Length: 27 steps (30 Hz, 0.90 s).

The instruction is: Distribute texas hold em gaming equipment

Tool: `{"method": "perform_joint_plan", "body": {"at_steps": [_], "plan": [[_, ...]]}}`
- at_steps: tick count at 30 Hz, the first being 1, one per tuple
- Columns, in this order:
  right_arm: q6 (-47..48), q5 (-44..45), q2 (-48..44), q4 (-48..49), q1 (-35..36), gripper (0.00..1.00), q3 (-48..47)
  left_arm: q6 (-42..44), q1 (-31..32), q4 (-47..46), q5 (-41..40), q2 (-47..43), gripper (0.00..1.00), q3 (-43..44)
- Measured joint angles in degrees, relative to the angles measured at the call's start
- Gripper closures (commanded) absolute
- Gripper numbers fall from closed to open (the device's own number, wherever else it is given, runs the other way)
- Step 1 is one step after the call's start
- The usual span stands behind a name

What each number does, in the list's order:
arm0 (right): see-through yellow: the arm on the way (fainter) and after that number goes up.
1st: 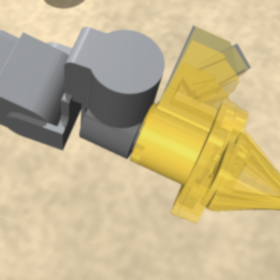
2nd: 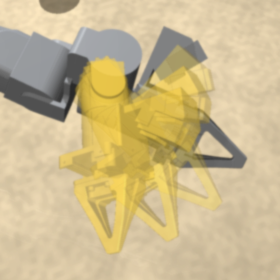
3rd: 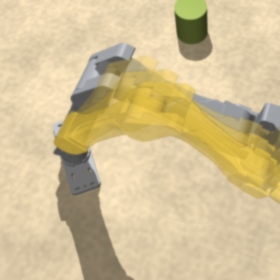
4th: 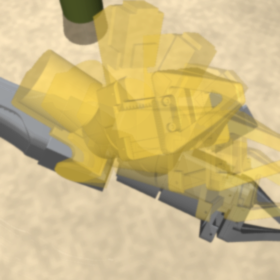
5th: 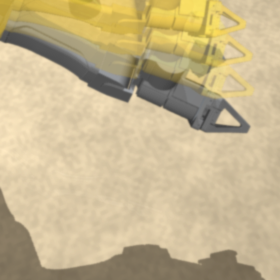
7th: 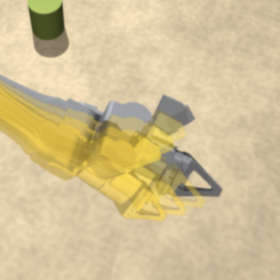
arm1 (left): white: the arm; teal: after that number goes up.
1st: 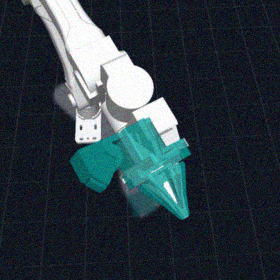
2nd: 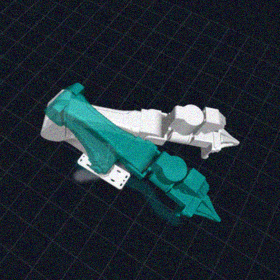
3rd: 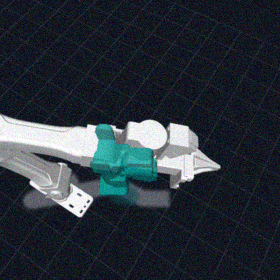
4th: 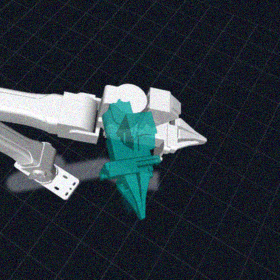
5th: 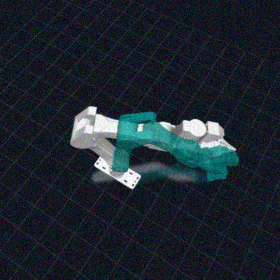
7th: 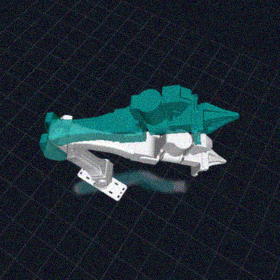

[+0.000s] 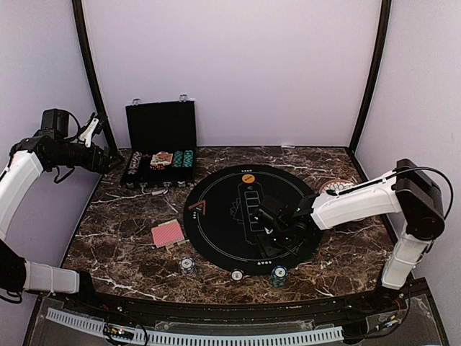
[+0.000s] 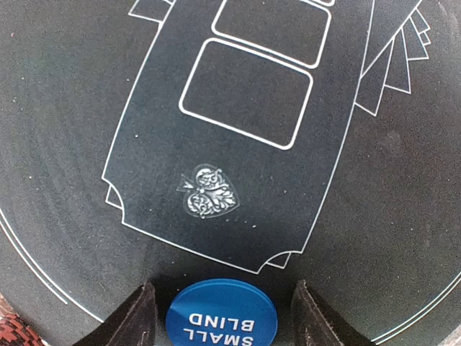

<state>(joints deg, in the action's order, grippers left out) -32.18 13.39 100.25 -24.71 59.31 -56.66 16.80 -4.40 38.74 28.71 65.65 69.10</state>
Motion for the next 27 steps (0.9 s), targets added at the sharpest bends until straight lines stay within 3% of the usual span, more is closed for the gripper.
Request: {"method": "perform_joint_plan", "body": {"at_steps": [21, 27], "plan": [[-1.33, 2.23, -8.52, 0.33, -3.3, 0.4, 9.46, -0.33, 0.0, 1.07, 0.2, -0.02, 0.01, 0.2], [-0.9, 2.95, -10.58, -3.56, -3.87, 0.25, 9.73, -0.28, 0.0, 1.53, 0.15, -0.11, 0.01, 0.22]]}}
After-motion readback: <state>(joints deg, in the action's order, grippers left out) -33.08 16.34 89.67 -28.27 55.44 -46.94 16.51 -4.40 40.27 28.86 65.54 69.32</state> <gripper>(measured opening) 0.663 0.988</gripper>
